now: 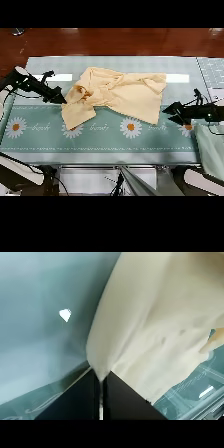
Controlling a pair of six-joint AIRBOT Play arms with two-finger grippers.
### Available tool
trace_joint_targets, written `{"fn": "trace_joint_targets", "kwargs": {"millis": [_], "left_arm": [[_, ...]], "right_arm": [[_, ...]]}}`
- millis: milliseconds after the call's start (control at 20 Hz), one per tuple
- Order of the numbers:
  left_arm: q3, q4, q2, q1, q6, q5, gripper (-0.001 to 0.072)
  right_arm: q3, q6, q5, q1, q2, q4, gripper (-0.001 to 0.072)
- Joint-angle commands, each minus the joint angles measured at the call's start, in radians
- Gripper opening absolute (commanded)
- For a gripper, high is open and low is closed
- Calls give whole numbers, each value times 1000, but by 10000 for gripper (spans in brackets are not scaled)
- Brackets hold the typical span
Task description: Fold the shirts.
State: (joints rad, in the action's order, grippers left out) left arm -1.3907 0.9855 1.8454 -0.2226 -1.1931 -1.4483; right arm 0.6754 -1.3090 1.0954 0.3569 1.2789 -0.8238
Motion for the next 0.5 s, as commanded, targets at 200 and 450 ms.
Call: {"fn": "trace_joint_targets", "kwargs": {"millis": [200, 450], "left_arm": [[-1, 9, -1, 1, -24, 0, 23], [-1, -110, -14, 0, -22, -12, 23]], "right_arm": [[-14, -5, -145, -203, 73, 105, 619], [42, 74, -163, -298, 96, 167, 30]]}}
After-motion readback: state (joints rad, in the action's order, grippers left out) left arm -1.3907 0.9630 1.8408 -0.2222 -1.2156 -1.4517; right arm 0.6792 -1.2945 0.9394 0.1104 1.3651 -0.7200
